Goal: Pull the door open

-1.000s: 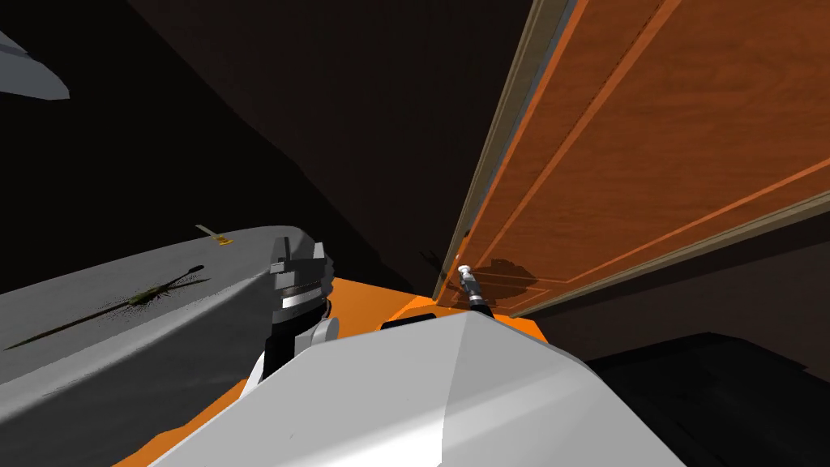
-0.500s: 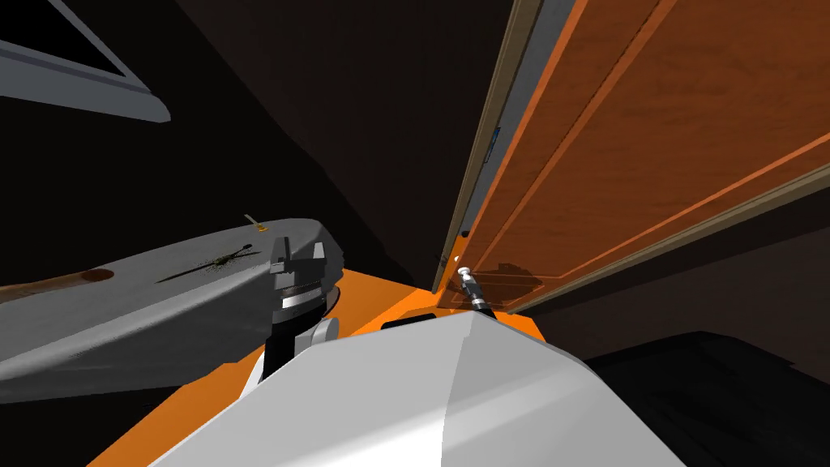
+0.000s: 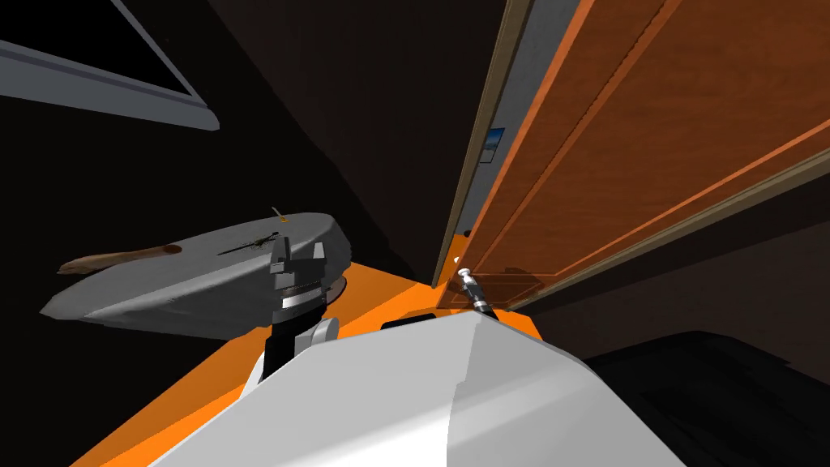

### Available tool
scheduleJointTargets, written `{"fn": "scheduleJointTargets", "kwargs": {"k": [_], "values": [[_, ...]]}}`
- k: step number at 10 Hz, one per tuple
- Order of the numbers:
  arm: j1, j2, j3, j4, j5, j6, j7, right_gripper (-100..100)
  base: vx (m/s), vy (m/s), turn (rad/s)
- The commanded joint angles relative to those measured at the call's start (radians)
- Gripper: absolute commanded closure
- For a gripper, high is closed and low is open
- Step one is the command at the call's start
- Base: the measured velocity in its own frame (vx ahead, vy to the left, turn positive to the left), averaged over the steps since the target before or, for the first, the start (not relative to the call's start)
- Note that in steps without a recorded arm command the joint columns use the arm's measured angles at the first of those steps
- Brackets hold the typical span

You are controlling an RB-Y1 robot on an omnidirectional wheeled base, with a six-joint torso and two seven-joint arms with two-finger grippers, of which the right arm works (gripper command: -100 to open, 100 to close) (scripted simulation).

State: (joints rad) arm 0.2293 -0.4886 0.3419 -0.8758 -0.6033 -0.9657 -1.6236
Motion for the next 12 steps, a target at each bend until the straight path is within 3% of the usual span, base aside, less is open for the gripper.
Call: {"fn": "scheduleJointTargets", "kwargs": {"k": [1,6,7,12], "values": [[0.007,-0.009,0.015,0.004,0.009,-0.019,-0.016,100,-0.214,-0.059,0.135],[0.028,-0.047,0.054,0.013,0.032,-0.072,-0.066,100,-0.238,-0.042,0.128],[0.023,-0.042,0.051,0.017,0.03,-0.063,-0.06,100,-0.1,-0.017,0.022],[0.048,-0.079,0.096,0.056,0.055,-0.15,-0.117,100,-0.252,-0.074,0.192]]}}
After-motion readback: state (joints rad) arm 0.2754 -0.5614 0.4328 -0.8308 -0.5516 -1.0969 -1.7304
